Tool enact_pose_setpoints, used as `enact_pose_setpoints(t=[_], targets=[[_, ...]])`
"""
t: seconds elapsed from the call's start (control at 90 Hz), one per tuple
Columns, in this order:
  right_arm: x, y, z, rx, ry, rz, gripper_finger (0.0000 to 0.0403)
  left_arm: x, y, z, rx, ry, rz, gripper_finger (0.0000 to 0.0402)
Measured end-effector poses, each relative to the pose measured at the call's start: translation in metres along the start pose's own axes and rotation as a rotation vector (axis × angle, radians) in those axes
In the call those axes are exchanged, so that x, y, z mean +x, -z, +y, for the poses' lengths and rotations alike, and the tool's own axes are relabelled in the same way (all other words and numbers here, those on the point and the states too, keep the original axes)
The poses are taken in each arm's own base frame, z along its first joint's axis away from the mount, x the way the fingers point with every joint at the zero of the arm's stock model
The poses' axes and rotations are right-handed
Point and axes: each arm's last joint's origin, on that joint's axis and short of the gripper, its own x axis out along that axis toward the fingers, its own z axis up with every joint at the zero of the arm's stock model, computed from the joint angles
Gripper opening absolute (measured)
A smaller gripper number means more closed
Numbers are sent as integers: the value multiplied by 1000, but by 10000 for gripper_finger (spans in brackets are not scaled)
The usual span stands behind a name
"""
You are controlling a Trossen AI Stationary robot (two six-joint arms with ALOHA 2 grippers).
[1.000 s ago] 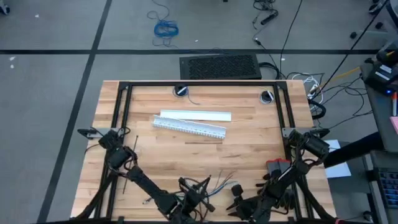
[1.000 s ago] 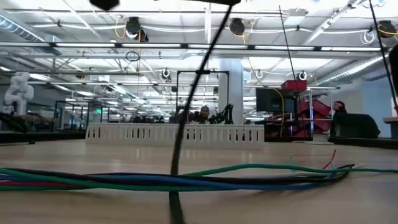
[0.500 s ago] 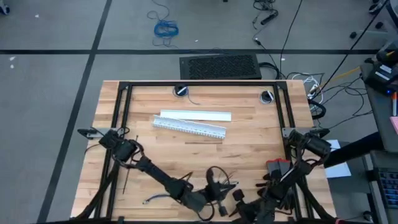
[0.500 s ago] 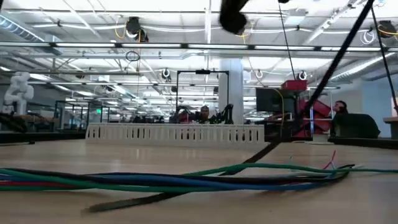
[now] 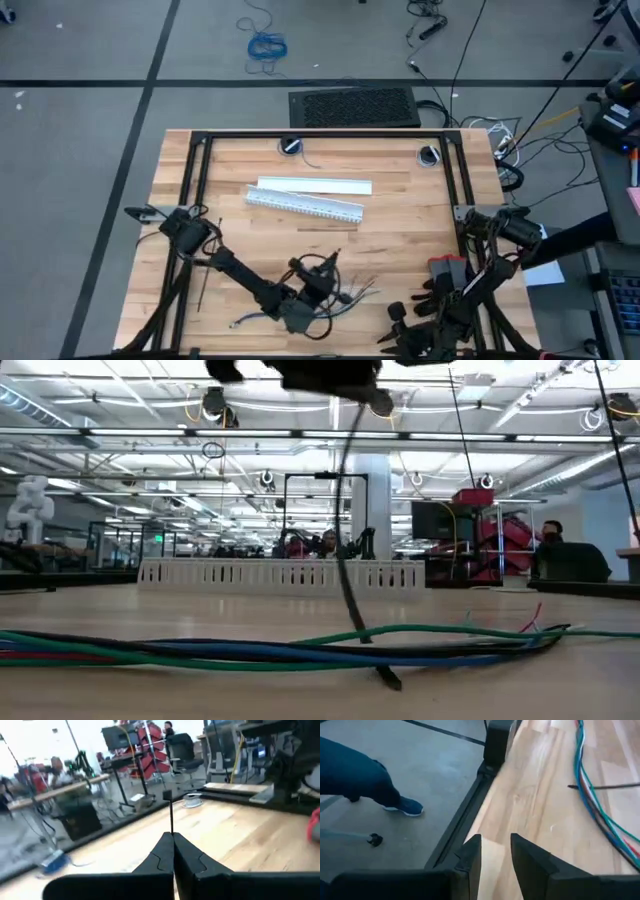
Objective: Ziptie cables
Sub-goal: Wrap the cable wire using a zip tie
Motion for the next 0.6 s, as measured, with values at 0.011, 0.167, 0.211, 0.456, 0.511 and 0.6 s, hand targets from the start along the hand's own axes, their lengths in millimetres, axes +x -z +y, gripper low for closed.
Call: enact_pose_setpoints(t=[0.011,0.167,0.211,0.456,0.511,0.6], targets=[[0,0,0,1,0,-1,98,-2,-1,1,4,4,-1,0],[3,-2,-5,0,12,0,98,-44,11,8,145,95,-29,0],[5,-3,-7,2,18,0,98,-57,14,9,196,126,-43,0],[21,-18,-28,95,2,-42,98,-101,46,24,221,222,-79,0],[25,-22,-35,108,1,-56,98,-101,53,27,201,224,-77,0],[32,-31,-48,118,-9,-73,98,-101,65,32,198,229,-78,0]])
